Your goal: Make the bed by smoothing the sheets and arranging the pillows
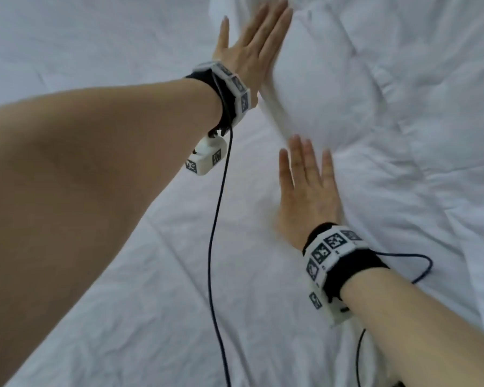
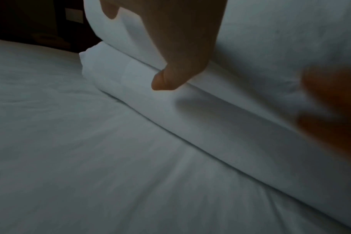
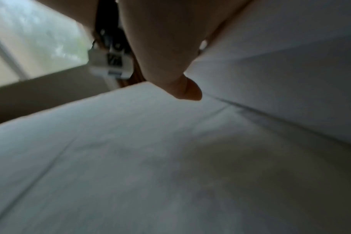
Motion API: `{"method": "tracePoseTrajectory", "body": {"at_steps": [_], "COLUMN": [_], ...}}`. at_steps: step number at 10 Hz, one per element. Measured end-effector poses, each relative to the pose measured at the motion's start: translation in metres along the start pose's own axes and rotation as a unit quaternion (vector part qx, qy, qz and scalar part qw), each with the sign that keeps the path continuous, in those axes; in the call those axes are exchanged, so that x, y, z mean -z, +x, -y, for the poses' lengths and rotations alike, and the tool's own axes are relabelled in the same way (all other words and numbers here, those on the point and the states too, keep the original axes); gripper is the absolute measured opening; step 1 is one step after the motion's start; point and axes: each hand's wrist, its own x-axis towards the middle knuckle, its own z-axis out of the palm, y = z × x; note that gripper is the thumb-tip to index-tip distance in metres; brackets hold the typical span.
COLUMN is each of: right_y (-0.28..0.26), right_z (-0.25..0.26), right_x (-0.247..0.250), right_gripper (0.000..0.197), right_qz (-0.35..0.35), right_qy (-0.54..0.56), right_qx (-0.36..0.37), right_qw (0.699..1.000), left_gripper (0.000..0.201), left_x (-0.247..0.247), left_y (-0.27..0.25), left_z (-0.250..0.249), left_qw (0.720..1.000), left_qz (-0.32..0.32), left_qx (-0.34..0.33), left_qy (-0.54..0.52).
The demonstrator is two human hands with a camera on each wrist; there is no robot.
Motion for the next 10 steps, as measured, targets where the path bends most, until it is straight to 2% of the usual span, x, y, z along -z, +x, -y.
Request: {"method": "tracePoseTrajectory", "body": {"at_steps": [1,2,3,4,5,6,7,8,9,10], "right_y": [-0.01,0.002,0.036,0.058,0.052,0.04,0.038,0.029,0.016,0.003], "right_z": [0.008,0.021,0.024,0.018,0.017,0.022,0.015,0.012,0.017,0.019], "right_x": [-0.015,0.002,0.023,0.015,-0.01,-0.016,-0.032,-0.055,-0.061,-0.047], "right_gripper": [0.08,0.083,0.085,0.081,0.078,0.083,0.086,0.085,0.079,0.072], "right_qz": [0.042,-0.091,-0.161,-0.024,0.04,-0.038,-0.006,0.067,0.097,0.131], "right_qy": [0.04,0.111,0.125,0.111,0.124,0.159,0.158,0.156,0.206,0.205], "right_qx": [0.044,0.09,0.042,0.011,0.061,0.1,0.055,0.035,0.041,0.09], "right_qw": [0.997,0.986,0.978,0.993,0.99,0.981,0.986,0.985,0.973,0.966], "left_gripper": [0.1,0.098,0.084,0.078,0.076,0.082,0.104,0.103,0.099,0.097], "left_x": [-0.016,-0.006,0.007,0.001,-0.013,-0.012,-0.016,-0.033,-0.044,-0.042], "left_y": [-0.004,0.0,0.03,0.051,0.052,0.042,0.038,0.029,0.003,-0.031], "left_z": [0.007,0.02,0.031,0.041,0.055,0.064,0.056,0.047,0.045,0.037], "left_qw": [0.998,0.99,0.992,0.997,0.99,0.98,0.977,0.947,0.944,0.944], "left_qz": [-0.034,-0.051,-0.065,-0.042,-0.005,0.013,0.089,0.232,0.265,0.297], "left_qx": [0.056,0.129,0.106,0.062,0.135,0.201,0.183,0.186,0.165,0.115], "left_qy": [0.025,0.014,-0.008,0.014,0.028,0.009,-0.055,-0.119,-0.106,-0.083]}}
